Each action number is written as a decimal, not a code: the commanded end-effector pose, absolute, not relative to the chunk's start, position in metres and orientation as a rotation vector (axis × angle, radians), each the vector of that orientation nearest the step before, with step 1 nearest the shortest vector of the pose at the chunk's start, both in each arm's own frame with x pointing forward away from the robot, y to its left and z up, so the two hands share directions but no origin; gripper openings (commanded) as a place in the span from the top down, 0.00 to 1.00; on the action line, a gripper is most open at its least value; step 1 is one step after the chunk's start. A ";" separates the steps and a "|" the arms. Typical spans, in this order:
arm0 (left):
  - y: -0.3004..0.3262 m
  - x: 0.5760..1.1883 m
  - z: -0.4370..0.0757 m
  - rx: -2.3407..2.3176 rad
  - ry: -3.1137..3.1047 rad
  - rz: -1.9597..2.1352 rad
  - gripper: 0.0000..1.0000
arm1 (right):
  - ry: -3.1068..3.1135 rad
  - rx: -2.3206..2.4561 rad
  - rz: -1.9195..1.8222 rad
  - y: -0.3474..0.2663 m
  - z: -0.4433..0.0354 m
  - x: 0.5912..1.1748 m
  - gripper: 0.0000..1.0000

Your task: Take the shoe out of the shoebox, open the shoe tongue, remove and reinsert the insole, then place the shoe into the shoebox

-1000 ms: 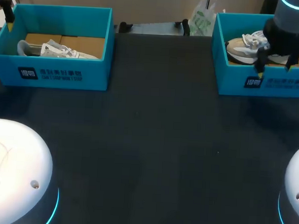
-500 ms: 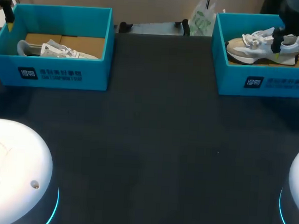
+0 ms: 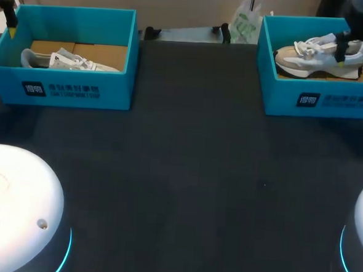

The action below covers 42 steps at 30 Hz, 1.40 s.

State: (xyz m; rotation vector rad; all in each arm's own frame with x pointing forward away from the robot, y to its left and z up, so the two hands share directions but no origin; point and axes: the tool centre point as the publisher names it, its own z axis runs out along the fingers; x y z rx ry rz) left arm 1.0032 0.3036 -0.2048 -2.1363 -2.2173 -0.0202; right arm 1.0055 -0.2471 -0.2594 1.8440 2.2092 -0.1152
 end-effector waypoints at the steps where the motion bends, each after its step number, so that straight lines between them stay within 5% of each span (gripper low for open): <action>1: 0.304 1.003 -0.205 -2.138 -2.217 -0.024 0.00 | 2.234 1.837 -0.142 -0.264 -0.267 1.041 0.00; 42: 0.304 1.003 -0.205 -2.138 -2.217 -0.024 0.00 | 2.054 1.998 -0.145 -0.304 -0.298 1.140 0.00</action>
